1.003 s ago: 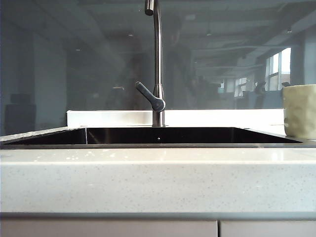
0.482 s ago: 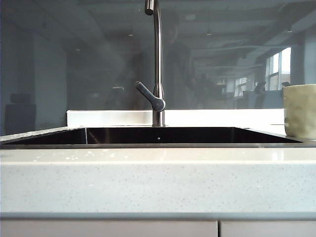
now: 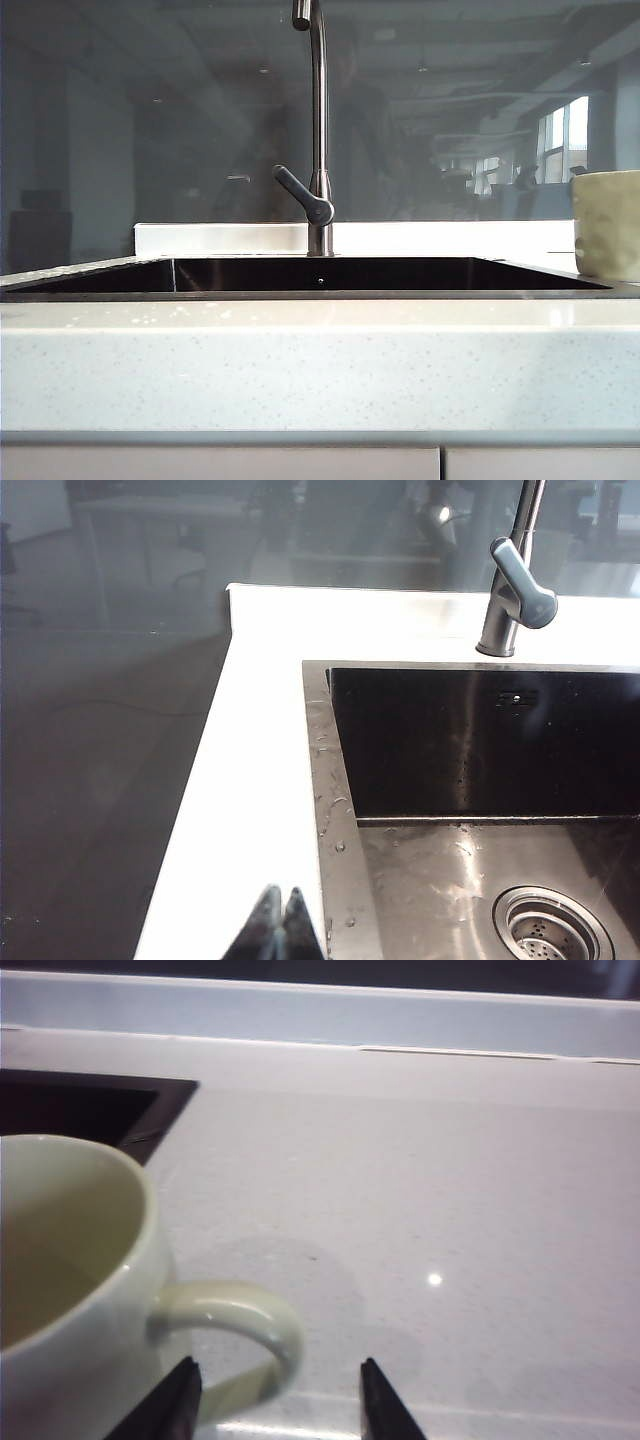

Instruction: Pick up the mug next to the sink, go to the faucet to get some water, pour the water into the sink, and finally put the mug back to its place.

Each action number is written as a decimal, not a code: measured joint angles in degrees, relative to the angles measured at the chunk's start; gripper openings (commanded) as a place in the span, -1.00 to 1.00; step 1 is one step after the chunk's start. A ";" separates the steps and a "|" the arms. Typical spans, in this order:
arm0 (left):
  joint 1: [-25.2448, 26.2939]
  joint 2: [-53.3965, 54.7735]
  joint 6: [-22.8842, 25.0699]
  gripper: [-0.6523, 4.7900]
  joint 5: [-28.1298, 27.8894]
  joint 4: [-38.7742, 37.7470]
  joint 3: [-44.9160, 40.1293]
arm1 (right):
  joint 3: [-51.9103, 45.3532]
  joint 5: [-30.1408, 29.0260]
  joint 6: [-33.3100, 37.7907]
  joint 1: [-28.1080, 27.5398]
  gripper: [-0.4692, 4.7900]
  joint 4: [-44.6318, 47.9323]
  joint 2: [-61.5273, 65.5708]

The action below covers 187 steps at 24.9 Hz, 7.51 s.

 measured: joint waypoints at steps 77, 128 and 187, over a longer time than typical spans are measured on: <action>-0.11 10.12 -12.85 -0.78 4.76 21.09 0.11 | 61.42 21.49 16.92 44.15 -0.84 -23.17 33.55; -9.44 141.63 -21.14 0.49 39.26 51.47 108.65 | 70.23 23.76 16.83 45.75 -0.84 -16.83 37.20; -8.63 141.65 -11.82 0.33 43.34 44.61 109.77 | 70.20 23.74 15.08 45.68 -0.84 -17.29 37.27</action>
